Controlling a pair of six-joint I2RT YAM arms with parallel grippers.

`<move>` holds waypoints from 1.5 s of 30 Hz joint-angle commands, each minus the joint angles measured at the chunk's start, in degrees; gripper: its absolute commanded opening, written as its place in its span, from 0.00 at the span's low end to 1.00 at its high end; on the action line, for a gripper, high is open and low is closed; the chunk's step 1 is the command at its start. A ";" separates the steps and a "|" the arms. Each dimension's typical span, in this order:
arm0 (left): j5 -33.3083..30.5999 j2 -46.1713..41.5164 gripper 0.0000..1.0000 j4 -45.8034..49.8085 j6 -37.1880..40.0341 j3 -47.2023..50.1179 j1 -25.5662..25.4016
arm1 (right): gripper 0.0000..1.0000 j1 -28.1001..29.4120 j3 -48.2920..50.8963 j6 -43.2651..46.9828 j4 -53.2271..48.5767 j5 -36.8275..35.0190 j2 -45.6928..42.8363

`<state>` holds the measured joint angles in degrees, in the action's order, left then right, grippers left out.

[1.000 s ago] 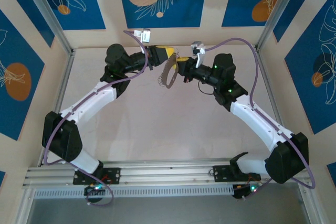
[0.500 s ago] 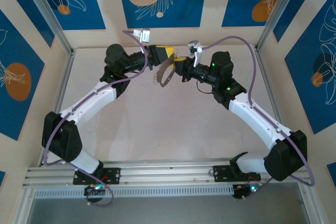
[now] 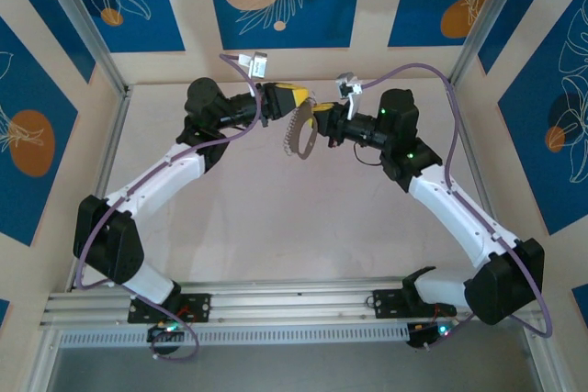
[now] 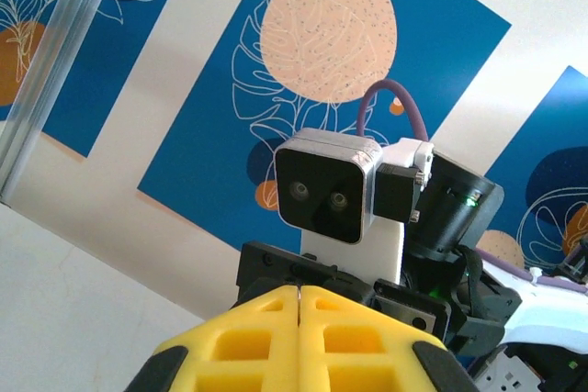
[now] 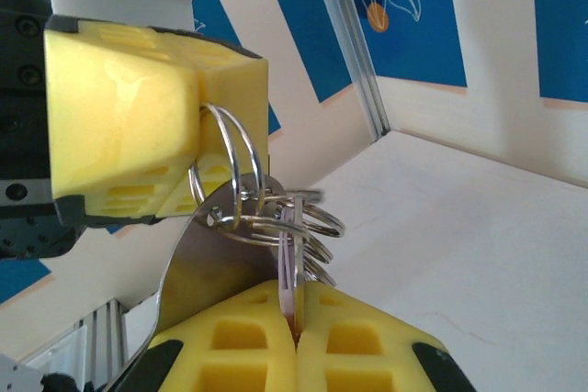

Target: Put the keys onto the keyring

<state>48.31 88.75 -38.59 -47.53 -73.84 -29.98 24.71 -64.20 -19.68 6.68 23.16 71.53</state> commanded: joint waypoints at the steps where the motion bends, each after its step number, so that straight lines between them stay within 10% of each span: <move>1: 2.91 -1.30 0.00 -2.24 0.52 -1.21 -0.78 | 0.00 -0.45 -3.39 2.39 -3.49 3.79 -0.57; 19: 2.31 -0.25 0.00 -2.29 0.71 -0.87 -1.84 | 0.00 1.35 -8.57 4.72 -9.51 7.72 3.31; 27: 1.26 0.10 0.00 -2.88 0.75 -0.51 -1.84 | 0.33 -3.20 -4.92 1.85 -7.80 9.60 -1.12; 45: -1.29 0.62 0.00 -7.41 -2.25 0.63 -1.84 | 0.39 -11.43 2.33 -18.94 18.58 10.16 -3.59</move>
<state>48.10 89.03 -41.23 -48.40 -73.38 -31.38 13.37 -62.81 -33.41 18.02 34.52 66.81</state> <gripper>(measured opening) 0.047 0.388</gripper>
